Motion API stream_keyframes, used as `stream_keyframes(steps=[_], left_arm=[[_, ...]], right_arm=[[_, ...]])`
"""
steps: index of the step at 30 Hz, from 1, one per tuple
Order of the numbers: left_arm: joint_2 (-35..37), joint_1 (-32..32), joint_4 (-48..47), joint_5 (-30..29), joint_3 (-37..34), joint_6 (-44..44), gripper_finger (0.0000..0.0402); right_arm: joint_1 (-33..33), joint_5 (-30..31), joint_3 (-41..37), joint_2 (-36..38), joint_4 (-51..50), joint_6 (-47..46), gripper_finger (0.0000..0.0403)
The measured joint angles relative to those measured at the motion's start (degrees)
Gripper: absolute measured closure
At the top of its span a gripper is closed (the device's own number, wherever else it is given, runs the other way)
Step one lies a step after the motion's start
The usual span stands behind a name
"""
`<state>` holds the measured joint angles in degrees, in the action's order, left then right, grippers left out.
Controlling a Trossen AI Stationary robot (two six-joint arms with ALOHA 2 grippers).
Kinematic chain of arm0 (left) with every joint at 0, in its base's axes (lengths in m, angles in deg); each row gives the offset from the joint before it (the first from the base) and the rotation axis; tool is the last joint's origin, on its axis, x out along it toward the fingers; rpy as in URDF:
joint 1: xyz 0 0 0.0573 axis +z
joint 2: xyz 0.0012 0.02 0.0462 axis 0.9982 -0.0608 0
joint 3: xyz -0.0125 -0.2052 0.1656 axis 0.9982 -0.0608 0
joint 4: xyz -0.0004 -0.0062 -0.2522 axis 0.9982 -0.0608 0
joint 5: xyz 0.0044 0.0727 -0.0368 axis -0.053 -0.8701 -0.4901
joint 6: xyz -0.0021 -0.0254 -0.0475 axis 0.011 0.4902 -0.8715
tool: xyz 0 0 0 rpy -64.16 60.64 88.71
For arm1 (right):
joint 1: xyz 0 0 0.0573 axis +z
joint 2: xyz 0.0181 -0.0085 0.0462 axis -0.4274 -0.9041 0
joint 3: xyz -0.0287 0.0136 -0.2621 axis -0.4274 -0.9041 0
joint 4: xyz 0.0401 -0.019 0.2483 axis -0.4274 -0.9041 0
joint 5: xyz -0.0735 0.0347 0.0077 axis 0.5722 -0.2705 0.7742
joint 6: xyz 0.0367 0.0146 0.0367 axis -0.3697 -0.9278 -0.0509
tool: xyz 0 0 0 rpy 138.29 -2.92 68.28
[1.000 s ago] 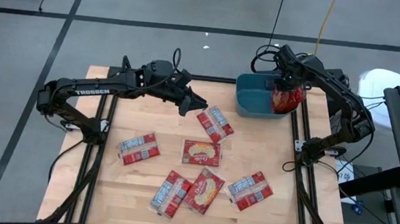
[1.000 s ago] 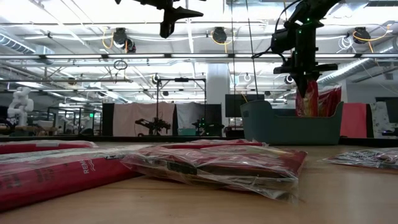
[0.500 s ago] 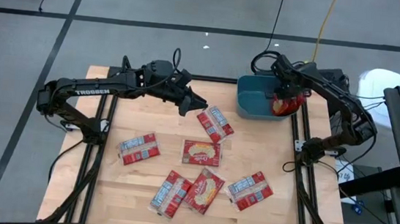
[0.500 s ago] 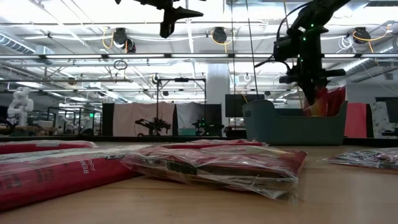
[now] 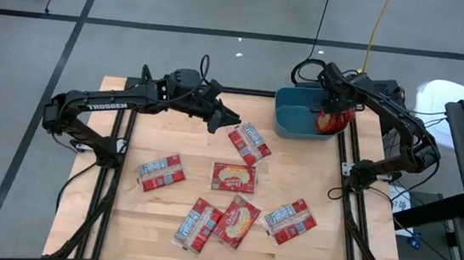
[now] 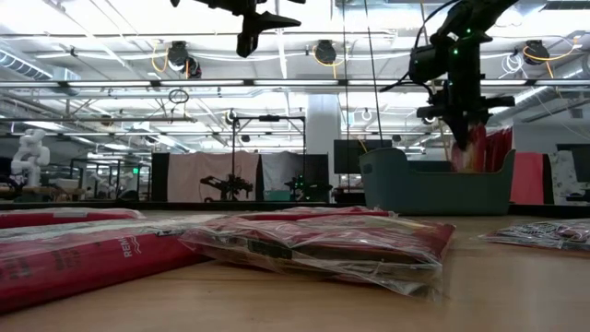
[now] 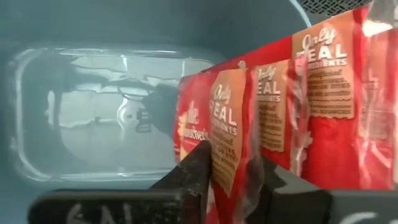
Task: Sort popcorn bags into baskets
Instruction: Put the popcorn bag into the blue bin
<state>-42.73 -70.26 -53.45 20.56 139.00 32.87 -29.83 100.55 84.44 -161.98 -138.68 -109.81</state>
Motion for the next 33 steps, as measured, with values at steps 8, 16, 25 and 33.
stream_keyframes(steps=[8, 16, 25, 33], left_arm=[[0.0, 0.21, 0.01, 0.04, 0.0, -0.26, 0.0245], [0.0, 0.21, 0.01, 0.07, 0.0, -0.28, 0.0245], [0.0, 0.21, 0.01, 0.07, 0.0, -0.35, 0.0245], [0.0, 0.21, -0.91, 0.02, 0.0, 0.09, 0.0245]], right_arm=[[0.0, 0.1, 0.0, 0.0, 0.0, 0.95, 0.0239], [0.0, 0.12, 0.78, 2.44, -0.02, 3.24, 0.0183], [0.03, 0.18, 5.91, 8.01, 0.22, 4.79, 0.0179], [3.95, -6.24, 12.1, 15.35, -0.31, 5.77, 0.0179]])
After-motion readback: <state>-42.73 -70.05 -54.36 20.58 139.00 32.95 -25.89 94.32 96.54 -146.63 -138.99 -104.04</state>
